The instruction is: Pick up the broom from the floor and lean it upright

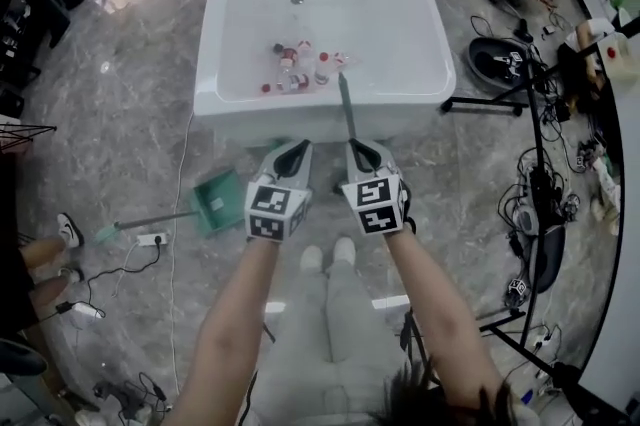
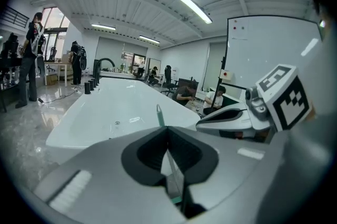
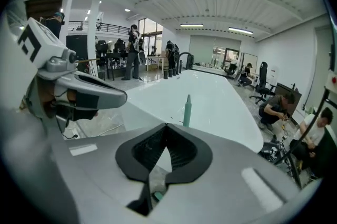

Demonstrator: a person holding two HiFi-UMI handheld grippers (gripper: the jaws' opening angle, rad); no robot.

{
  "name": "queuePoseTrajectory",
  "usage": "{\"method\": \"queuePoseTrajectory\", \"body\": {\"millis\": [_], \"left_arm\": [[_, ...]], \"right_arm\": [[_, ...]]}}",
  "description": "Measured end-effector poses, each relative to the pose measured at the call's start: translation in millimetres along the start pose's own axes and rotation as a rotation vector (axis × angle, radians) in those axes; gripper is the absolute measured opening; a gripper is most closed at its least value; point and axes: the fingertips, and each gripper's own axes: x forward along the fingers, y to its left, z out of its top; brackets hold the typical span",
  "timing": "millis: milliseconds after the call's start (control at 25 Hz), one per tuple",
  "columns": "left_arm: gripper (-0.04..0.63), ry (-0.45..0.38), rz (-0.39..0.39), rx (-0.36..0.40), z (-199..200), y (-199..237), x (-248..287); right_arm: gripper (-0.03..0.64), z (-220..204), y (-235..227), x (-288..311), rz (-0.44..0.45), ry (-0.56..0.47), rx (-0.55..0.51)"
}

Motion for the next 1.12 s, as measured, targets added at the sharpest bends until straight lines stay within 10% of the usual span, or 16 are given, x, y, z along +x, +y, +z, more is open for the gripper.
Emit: {"method": "queuePoseTrajectory", "body": {"millis": [1120], "left_arm": [[0.000, -0.382, -0.152, 0.158, 238.5, -121.0, -116.0]], "right_arm": [[0.002, 199.6, 0.1, -222.4, 0.082, -0.482, 0.042]]}}
